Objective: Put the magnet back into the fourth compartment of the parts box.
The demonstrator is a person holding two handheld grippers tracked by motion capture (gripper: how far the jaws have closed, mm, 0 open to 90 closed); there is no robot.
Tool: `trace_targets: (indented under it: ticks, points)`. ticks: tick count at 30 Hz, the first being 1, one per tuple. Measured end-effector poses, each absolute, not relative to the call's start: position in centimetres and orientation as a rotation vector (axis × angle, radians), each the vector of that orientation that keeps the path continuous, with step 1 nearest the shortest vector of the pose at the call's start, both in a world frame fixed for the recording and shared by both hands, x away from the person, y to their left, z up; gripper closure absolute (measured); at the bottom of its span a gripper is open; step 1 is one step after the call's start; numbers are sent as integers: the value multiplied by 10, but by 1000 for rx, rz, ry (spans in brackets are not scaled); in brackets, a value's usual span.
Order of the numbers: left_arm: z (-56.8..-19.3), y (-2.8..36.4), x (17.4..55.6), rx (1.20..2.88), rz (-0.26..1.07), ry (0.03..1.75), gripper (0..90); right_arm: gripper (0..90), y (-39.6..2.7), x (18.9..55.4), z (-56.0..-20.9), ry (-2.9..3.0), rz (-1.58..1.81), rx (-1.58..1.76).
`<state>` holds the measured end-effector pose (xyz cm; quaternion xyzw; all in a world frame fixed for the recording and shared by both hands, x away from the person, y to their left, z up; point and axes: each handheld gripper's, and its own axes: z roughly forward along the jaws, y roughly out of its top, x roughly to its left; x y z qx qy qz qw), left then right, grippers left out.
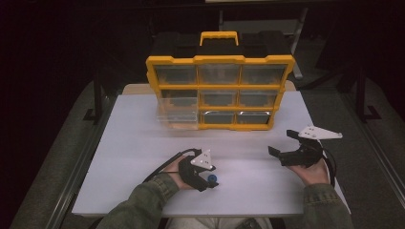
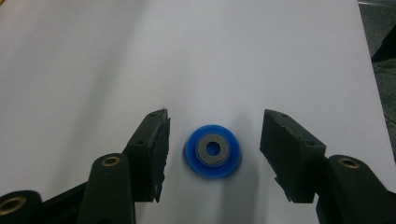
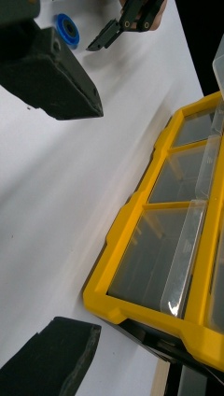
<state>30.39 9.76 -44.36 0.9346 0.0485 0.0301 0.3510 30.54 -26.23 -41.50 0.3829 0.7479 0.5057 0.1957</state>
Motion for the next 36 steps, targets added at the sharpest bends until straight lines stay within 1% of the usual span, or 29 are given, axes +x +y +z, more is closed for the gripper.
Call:
trace_targets:
  ticks: [13,16,18,19,36]
  points:
    - [-447,96,305,2438,60,138,506,0,-262,305,-415,2098,1423,1069]
    - [-449,96,307,2439,29,143,546,0,-262,305,-415,2097,1424,1070]
    - [-449,96,307,2438,34,147,577,0,-262,305,-415,2095,1429,1072]
    - [-449,96,308,2436,33,151,611,0,-263,305,-415,2094,1429,1073]
    - [-443,100,310,2414,25,171,620,0,-263,306,-415,2099,1428,1070]
